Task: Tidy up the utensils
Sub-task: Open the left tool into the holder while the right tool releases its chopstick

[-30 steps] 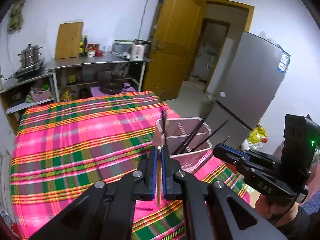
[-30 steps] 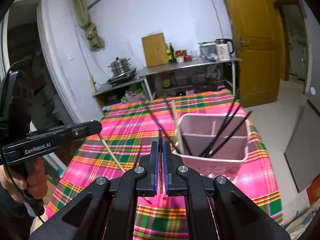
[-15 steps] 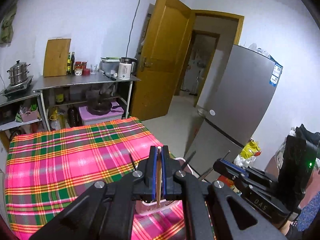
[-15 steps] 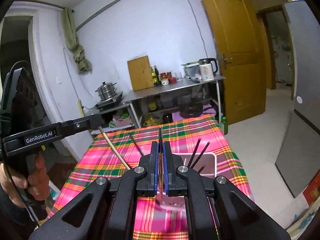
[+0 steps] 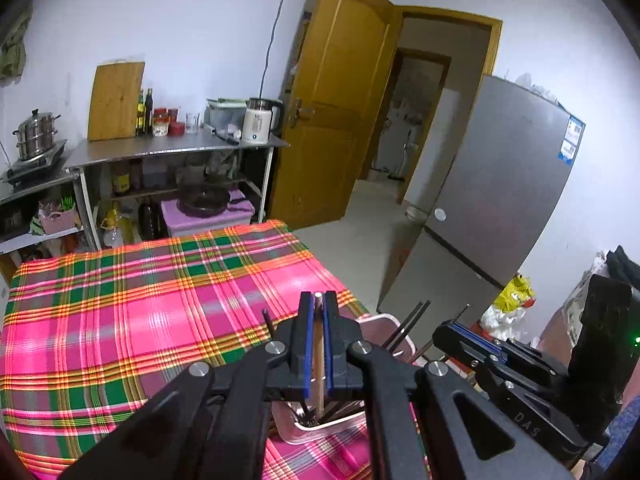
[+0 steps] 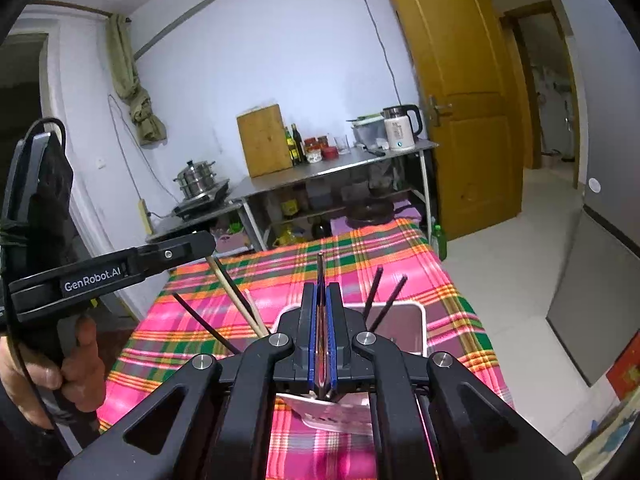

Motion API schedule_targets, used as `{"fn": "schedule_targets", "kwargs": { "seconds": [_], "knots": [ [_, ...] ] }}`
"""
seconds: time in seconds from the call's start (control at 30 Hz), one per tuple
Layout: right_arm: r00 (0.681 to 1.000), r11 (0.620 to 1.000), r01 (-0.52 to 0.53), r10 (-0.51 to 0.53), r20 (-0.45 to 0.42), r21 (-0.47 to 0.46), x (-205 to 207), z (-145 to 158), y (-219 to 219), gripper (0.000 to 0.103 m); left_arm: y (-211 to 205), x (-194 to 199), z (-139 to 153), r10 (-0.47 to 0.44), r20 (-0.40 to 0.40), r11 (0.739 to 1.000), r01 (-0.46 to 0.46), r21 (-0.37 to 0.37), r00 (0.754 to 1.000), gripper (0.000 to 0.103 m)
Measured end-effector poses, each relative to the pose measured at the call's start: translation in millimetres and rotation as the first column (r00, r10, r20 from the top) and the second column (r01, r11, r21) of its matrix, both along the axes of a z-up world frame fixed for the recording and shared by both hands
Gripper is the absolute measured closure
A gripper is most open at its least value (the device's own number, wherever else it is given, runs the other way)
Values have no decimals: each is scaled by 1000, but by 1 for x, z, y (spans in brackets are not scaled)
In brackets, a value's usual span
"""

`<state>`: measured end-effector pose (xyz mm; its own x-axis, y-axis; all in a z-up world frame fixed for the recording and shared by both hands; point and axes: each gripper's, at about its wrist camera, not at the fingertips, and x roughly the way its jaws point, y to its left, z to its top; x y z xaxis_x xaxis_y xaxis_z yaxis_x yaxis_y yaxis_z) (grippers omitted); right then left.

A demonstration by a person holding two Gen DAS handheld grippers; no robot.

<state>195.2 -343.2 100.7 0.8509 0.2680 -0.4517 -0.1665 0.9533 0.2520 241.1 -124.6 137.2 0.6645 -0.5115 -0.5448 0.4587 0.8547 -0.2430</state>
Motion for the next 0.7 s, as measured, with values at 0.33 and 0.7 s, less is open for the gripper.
{"fn": "schedule_targets", "kwargs": {
  "seconds": [0.33,0.7],
  "knots": [
    [997,1000,-22,22,-72,-9,7,-34,6,99,-5,-2,-33,-25,-41,998,27,54,999,98],
    [996,1000,-15,14,-85,-21,-3,-32,6,93,4,-15,-31,-19,-31,999,21,48,999,82]
  ]
}}
